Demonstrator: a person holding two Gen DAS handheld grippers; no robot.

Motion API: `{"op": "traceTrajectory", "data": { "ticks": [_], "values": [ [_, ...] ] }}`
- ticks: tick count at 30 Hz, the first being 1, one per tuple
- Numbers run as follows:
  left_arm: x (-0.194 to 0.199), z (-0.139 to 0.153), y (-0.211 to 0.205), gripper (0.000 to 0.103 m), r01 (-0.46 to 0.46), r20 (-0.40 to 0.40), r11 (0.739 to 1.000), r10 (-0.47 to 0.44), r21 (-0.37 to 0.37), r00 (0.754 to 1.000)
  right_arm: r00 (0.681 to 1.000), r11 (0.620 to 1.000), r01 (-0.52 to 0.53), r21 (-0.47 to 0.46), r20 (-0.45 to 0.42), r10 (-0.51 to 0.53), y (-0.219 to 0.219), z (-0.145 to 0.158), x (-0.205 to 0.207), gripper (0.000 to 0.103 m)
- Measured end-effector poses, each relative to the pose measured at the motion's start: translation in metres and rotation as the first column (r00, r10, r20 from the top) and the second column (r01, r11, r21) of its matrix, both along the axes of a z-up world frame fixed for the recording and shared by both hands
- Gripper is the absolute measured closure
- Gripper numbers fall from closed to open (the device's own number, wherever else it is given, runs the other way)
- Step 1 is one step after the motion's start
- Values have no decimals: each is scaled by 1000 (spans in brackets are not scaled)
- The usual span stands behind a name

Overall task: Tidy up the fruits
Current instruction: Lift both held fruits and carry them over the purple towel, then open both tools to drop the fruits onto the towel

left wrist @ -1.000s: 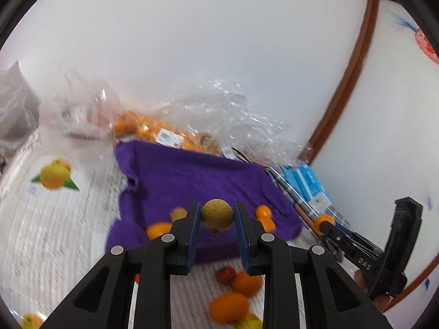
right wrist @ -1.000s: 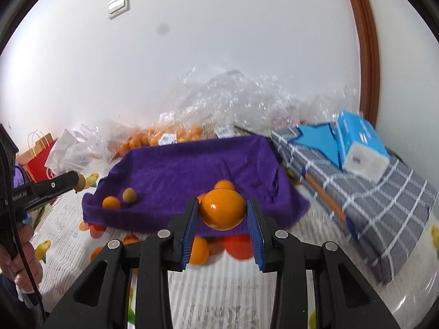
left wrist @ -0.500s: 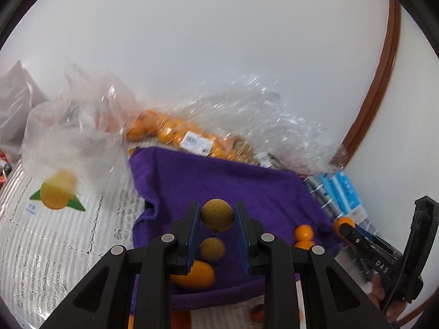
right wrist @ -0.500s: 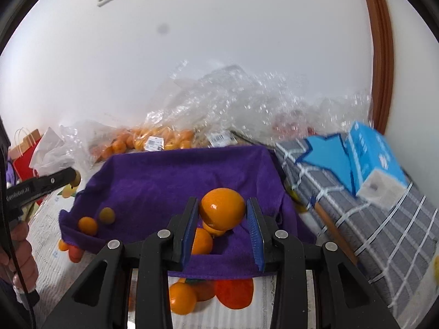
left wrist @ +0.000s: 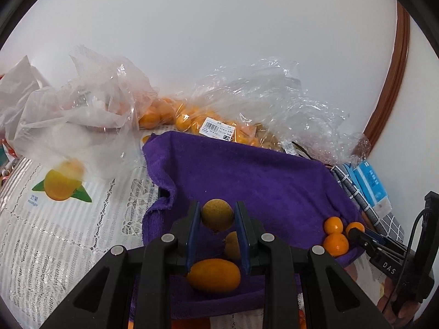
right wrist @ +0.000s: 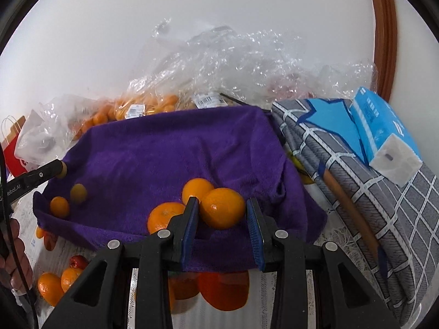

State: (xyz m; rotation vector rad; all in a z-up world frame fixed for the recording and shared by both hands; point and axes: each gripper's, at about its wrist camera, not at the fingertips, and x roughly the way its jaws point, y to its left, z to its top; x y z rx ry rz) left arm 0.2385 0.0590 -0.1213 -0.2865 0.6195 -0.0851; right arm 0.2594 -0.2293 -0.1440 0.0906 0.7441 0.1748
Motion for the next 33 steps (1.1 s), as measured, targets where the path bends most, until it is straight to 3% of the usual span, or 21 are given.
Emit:
{"op": "traceTrajectory", "data": {
  "ticks": [13,19,26,31,33],
  "values": [
    [3,-2,6,79,-30,-14,1000,30,-1,999,1000,1000,-25,-15,0,25,6,0,0,67],
    [1,1,1,78,-10,7,1000,10,12,1000,1000,1000,-21,-7,13,21,5,1,-5,57],
    [-6,8,-3,58,-1,54,1000,0,31,999,996,999,44,-6,73,-43,-3,15,-24,54],
    [-11,15,-5,55,-1,74,999,-2,38,997,999,999,31,19,29,-31,1,20,-45,53],
    [-15,18,-4,48,5,87,1000,-7,27,996,1000,1000,13,14,20,-13,5,18,-56,53]
  ]
}}
